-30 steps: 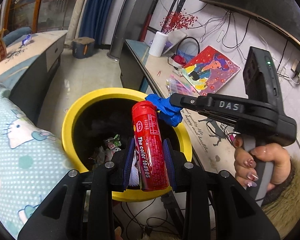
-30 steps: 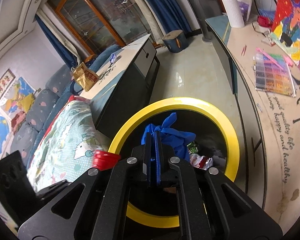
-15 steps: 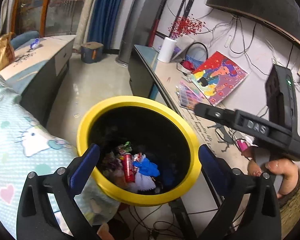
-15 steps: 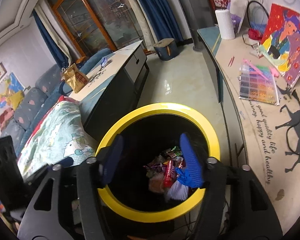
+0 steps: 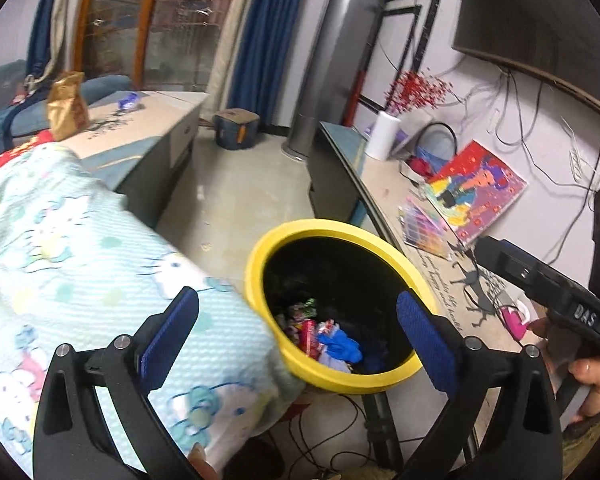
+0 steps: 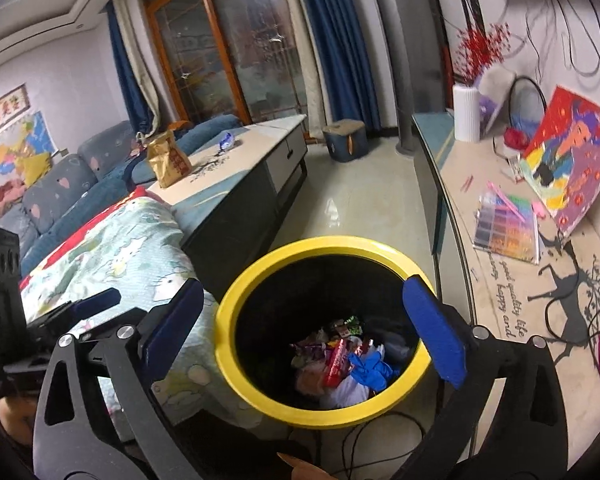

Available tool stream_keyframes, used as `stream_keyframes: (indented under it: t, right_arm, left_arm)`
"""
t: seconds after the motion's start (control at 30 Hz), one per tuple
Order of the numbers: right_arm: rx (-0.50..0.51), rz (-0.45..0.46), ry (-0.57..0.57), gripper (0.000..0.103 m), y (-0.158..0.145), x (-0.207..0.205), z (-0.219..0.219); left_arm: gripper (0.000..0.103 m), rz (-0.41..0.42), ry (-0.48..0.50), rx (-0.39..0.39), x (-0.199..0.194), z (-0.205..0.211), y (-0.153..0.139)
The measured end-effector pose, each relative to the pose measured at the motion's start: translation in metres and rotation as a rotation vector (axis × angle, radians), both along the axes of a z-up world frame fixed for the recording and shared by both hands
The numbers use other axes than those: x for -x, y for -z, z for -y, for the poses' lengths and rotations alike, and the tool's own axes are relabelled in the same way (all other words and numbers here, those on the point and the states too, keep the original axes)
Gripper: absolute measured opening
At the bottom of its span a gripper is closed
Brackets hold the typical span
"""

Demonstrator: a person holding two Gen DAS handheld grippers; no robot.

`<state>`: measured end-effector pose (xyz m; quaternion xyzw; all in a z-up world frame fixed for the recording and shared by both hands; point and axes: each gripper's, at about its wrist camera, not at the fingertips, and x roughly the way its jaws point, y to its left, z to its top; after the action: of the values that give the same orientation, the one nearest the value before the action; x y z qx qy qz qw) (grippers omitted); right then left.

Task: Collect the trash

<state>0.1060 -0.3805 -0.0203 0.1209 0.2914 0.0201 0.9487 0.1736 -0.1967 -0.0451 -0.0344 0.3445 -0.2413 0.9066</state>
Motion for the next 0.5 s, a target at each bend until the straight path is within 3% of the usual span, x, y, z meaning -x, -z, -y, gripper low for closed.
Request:
stream_keyframes:
  t: [0.5]
  right_arm:
    - [0.100, 0.098, -0.104, 0.092, -0.014, 0.031, -0.066]
  left_arm:
    - [0.096, 0.107, -0.168, 0.001, 0.041, -0.075, -0.027]
